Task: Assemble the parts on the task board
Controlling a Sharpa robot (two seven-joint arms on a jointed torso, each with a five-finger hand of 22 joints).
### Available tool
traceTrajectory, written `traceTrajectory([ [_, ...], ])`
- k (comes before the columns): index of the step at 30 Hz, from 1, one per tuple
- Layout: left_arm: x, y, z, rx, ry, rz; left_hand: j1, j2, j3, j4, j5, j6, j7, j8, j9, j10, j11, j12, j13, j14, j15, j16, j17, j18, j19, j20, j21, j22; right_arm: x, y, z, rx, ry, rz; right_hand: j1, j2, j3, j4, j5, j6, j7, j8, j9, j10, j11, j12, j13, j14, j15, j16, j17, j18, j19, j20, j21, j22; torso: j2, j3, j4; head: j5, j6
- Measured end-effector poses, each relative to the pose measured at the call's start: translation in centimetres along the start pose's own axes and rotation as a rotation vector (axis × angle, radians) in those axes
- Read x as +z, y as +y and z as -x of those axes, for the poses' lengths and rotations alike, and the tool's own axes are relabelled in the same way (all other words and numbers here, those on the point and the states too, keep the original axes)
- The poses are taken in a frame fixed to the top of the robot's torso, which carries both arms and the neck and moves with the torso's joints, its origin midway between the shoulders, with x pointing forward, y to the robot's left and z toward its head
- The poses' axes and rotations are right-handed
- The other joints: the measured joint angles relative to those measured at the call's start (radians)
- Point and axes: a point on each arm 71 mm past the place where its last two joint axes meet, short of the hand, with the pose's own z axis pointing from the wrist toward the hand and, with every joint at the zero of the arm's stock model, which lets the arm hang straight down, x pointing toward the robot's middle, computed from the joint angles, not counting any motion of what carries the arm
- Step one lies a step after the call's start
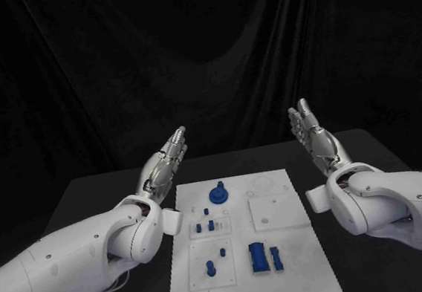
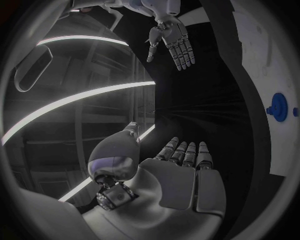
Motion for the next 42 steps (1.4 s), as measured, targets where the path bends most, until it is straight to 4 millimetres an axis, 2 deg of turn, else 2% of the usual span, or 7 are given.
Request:
traceTrajectory([
  [4,0.2,-0.5,-0.5,-0.016,-0.102,0.026,-0.090,-0.019,0.039,-0.019,-0.027,-0.017,-0.001,0.000,-0.001,0.000,0.000,0.000,0.000,0.000,0.000,0.000,0.000,-0.038,-0.003,-0.003,0.000,0.000,1.0,0.4,-1.1,0.094,-0.028,-0.028,0.000,0.000,0.000,0.000,0.000,0.000,0.000,0.000,0.000,0.000,0.000,0.000,0.000,0.000,0.000,0.000,0.000,0.000,0.000,0.000,0.000,0.000,0.007,0.0036,-0.0001,-0.009,0.044],
  [6,0.2,-0.7,-0.6,-0.021,-0.154,0.045,-0.130,-0.043,0.052,-0.033,-0.040,-0.035,-0.001,0.000,-0.001,0.000,0.000,0.000,0.000,0.000,0.000,0.000,0.000,-0.038,-0.003,-0.003,0.000,0.000,1.3,0.5,-1.6,0.136,-0.041,-0.044,0.000,0.000,0.000,0.000,0.000,0.000,0.000,0.000,0.000,0.000,0.000,0.000,0.000,0.000,0.000,0.000,0.000,0.000,0.000,0.000,0.000,0.000,0.010,0.0051,-0.0001,-0.012,0.059],
  [10,0.2,-0.9,-0.6,-0.024,-0.233,0.080,-0.195,-0.074,0.068,-0.069,-0.059,-0.071,-0.001,0.000,-0.001,0.000,0.000,0.000,0.000,0.000,0.000,0.000,0.000,-0.053,0.001,-0.007,0.000,0.000,1.7,0.5,-1.9,0.190,-0.061,-0.067,0.000,0.000,0.000,0.000,0.000,0.000,0.000,0.000,0.000,0.000,0.000,0.000,0.000,0.000,0.000,0.000,0.000,0.000,0.000,0.000,0.000,0.000,0.014,0.0069,-0.0002,-0.016,0.075],
  [24,-0.1,-0.5,-0.2,-0.020,-0.333,0.146,-0.368,-0.108,0.082,-0.113,-0.155,-0.106,-0.001,0.000,-0.001,-0.004,-0.003,0.000,0.001,0.000,0.000,0.000,0.000,-0.069,-0.003,-0.010,0.000,0.000,1.7,0.2,-1.8,0.233,-0.085,-0.094,0.000,0.000,0.000,0.000,0.000,0.000,0.000,0.000,0.001,0.000,0.000,0.000,0.000,0.000,0.000,0.000,0.000,0.000,0.000,0.000,0.000,0.000,0.017,0.0082,-0.0004,-0.016,0.079],
  [31,-0.1,-0.5,-0.1,-0.019,-0.344,0.154,-0.419,-0.110,0.085,-0.115,-0.166,-0.109,-0.002,0.000,0.000,-0.003,-0.003,0.000,0.001,0.000,0.000,0.000,0.000,-0.069,-0.003,-0.010,0.000,0.000,1.7,0.2,-1.8,0.238,-0.088,-0.097,0.000,0.000,0.000,0.000,0.000,0.000,0.000,0.000,0.001,0.000,0.000,0.000,0.000,0.000,0.000,0.000,0.000,0.000,0.000,0.000,0.000,0.000,0.017,0.0083,-0.0004,-0.016,0.079],
  [36,-0.2,-0.5,-0.1,-0.020,-0.347,0.156,-0.569,-0.111,0.085,-0.115,-0.175,-0.109,-0.002,0.000,0.000,-0.004,-0.003,0.000,0.000,0.000,0.000,0.000,0.000,-0.069,-0.003,-0.010,0.000,0.000,1.7,0.2,-1.8,0.239,-0.089,-0.098,0.000,0.000,0.000,0.000,0.000,0.000,0.000,0.000,0.001,0.000,0.000,0.000,0.000,0.000,0.000,0.000,0.000,0.000,0.000,0.000,0.000,0.001,0.017,0.0083,-0.0004,-0.016,0.079],
  [42,-0.2,-0.5,-0.1,-0.020,-0.349,0.158,-0.574,-0.111,0.085,-0.115,-0.175,-0.109,-0.002,0.000,0.000,-0.003,-0.003,0.000,0.000,0.000,0.000,0.000,0.000,-0.068,-0.003,-0.010,0.000,0.000,1.7,0.2,-1.8,0.240,-0.089,-0.098,0.000,0.000,0.000,0.000,0.000,0.000,0.000,0.000,0.001,0.000,0.000,0.000,0.000,0.000,0.000,0.000,0.000,0.000,0.000,0.000,0.000,0.001,0.017,0.0083,-0.0004,-0.016,0.079],
])
